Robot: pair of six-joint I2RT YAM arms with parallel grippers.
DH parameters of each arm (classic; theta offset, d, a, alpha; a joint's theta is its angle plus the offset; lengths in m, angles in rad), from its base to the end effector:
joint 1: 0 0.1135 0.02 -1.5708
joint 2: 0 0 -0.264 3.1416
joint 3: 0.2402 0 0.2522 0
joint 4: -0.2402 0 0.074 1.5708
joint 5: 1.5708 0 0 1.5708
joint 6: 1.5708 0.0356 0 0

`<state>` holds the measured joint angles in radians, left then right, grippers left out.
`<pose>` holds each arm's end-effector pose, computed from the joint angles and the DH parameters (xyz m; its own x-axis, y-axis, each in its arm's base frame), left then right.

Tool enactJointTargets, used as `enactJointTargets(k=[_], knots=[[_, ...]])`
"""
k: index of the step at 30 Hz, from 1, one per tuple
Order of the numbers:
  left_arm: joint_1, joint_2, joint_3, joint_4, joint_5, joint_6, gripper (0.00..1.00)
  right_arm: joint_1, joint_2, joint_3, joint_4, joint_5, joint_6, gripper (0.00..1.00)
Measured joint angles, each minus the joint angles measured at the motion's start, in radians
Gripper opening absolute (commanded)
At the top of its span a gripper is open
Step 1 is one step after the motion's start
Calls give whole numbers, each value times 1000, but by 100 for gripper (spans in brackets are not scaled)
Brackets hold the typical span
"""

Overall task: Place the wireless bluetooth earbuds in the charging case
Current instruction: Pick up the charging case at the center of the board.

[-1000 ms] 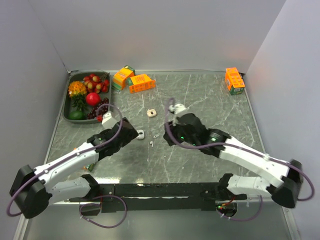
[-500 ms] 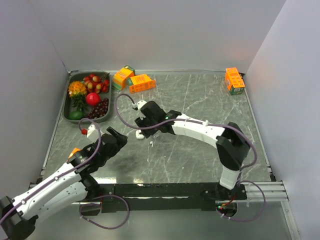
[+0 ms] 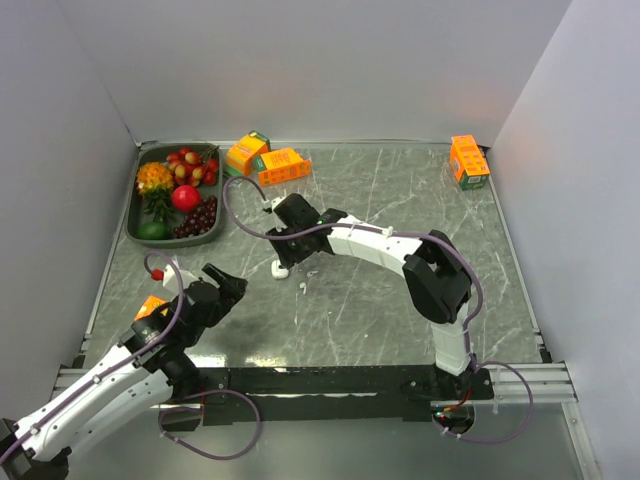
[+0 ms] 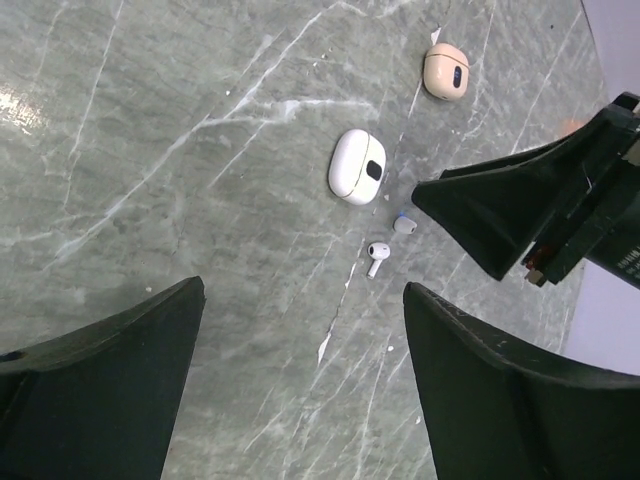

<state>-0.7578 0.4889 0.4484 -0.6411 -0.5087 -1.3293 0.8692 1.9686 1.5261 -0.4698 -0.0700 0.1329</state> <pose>0.0960 -0.0669 0.2213 -0.4256 -0.7648 -0.4837 -0.3665 0.6344 -0.6806 0.2797 0.3349 0.2196 -0.6106 -0.5178 -0.5992 -0.7150 0.6858 0.1359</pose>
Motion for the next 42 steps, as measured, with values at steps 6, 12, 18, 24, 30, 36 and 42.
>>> enactJointTargets(k=[6, 12, 18, 24, 30, 36, 42], knots=[[0, -21, 0, -19, -1, 0, 86, -6, 13, 1, -24, 38, 55, 31], [0, -40, 0, -31, -1, 0, 85, -6, 63, 15, -39, 59, 80, 15], [0, -42, -2, -34, -1, 0, 85, -6, 122, 52, -63, 77, 94, 13], [0, -39, -4, -34, 0, 0, 85, 1, 130, 51, -61, 66, 112, 15], [0, -39, -6, -34, 1, -1, 85, 43, 163, 87, -71, 45, 118, 16], [0, -39, -18, -37, 10, -5, 85, 89, 197, 142, -68, 23, 121, 22], [0, -40, -18, -37, 10, -15, 88, 90, 143, 101, -68, 64, 149, 43]])
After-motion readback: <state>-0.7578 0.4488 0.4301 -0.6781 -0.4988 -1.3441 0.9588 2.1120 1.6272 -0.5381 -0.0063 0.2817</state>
